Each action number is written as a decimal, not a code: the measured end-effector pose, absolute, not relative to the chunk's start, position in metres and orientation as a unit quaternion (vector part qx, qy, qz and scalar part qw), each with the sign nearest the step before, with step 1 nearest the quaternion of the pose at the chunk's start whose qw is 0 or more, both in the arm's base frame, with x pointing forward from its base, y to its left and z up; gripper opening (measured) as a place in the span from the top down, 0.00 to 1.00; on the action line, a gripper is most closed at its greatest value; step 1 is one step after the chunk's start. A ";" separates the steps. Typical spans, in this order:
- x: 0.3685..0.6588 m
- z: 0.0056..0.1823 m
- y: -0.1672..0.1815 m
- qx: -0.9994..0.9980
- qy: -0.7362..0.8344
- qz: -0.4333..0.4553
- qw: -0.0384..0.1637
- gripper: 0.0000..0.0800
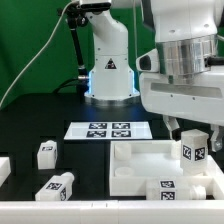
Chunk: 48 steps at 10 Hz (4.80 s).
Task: Assemble one leg
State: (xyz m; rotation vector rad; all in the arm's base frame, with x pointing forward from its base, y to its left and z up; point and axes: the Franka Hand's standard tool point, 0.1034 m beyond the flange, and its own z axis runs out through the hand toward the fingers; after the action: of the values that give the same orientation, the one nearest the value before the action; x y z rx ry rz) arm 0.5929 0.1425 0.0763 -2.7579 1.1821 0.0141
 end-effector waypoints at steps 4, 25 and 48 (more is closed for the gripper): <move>0.594 0.077 0.140 -0.970 0.232 -0.009 0.067 0.19; 0.596 0.077 0.140 -0.979 0.197 -0.024 0.047 0.64; 0.594 0.079 0.146 -0.982 -0.188 -0.015 0.001 0.19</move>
Offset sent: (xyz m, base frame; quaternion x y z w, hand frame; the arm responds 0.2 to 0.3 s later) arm 0.0000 0.0000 0.0000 0.0000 0.0000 -0.1296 0.9916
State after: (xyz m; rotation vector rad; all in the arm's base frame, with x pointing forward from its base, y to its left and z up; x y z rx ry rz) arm 0.5943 0.1458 0.0789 -3.0832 -0.5913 -0.0486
